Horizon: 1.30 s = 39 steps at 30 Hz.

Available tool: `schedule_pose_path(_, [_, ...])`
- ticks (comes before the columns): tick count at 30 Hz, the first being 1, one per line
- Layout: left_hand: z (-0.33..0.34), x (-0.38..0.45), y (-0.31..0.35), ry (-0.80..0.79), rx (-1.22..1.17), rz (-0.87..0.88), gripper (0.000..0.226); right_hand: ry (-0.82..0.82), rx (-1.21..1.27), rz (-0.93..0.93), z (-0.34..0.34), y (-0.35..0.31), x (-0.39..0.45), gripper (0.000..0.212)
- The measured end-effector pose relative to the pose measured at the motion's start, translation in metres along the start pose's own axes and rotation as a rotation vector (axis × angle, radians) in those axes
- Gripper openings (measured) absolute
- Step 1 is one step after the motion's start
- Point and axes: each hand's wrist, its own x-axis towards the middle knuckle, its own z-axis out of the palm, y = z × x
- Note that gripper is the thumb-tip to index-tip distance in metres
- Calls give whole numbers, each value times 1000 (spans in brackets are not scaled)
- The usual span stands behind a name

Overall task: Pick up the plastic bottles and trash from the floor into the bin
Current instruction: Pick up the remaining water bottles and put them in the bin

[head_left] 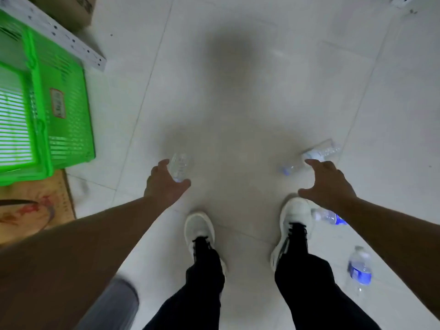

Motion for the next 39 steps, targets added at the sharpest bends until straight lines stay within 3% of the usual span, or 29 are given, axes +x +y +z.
schedule_pose_path(5, [80, 89, -33, 68, 102, -56, 100, 111, -467, -162, 47, 39, 114, 99])
schedule_pose_path(9, [118, 117, -48, 168, 145, -76, 77, 350, -712, -311, 79, 67, 165, 57])
schedule_pose_path(11, [122, 113, -42, 216, 110, -30, 70, 371, -654, -355, 77, 65, 173, 43])
schedule_pose_path(14, [109, 85, -17, 240, 37, 54, 72, 227, -232, -300, 56, 42, 152, 46])
schedule_pose_path(16, [92, 53, 7, 237, 6, 97, 74, 244, -18, -301, 36, 20, 119, 41])
schedule_pose_path(21, [33, -42, 65, 218, -98, 95, 76, 269, 203, -366, -31, -40, 21, 34])
schedule_pose_path(30, [-59, -196, 125, 239, -284, 133, 78, 252, 384, -474, -147, -99, -119, 33])
schedule_pose_path(39, [-63, -280, 103, 267, -432, 69, 81, 217, 379, -410, -168, -75, -196, 38])
